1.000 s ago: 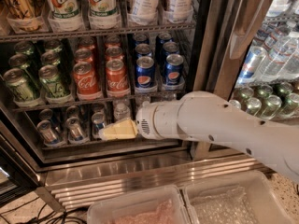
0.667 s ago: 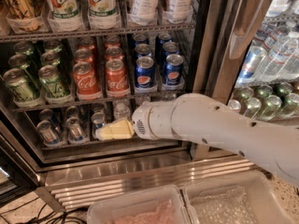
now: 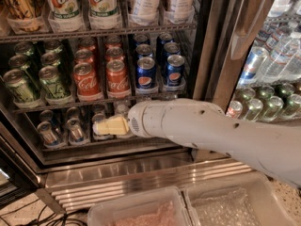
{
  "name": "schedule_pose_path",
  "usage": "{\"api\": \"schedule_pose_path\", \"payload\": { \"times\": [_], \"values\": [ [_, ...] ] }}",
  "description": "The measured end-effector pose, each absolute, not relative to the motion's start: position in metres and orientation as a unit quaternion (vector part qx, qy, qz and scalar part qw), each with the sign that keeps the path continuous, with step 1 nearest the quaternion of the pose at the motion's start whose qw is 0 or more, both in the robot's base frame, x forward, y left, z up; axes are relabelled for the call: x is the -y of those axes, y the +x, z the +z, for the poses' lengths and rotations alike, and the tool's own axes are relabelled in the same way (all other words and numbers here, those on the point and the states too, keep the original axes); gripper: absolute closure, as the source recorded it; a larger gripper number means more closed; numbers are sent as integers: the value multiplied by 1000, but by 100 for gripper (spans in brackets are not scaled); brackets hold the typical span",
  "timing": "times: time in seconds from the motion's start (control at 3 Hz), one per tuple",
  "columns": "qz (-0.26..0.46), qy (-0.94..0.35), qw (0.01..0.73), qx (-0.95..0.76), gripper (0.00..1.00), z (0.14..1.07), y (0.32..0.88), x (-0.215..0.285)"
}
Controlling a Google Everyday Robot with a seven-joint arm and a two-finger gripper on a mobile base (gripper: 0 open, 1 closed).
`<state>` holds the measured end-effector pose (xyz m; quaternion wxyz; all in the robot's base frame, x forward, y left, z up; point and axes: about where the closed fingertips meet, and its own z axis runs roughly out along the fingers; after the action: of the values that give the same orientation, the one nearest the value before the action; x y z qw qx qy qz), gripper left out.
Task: Pick coke can from middle shelf of fridge
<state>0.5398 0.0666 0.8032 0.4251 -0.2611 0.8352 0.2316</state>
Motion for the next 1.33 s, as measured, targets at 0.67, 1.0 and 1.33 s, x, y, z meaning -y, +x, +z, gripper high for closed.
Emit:
{"api": "schedule_pose_path", "payload": {
  "times": [0.67,1.0,1.33],
  "values": [
    [224,-262,436,-831,0,803,557,-73],
    [209,-264,450,-827,0,808,578,-69],
    [209,-264,450,-827,0,808,578,-69]
  ]
}}
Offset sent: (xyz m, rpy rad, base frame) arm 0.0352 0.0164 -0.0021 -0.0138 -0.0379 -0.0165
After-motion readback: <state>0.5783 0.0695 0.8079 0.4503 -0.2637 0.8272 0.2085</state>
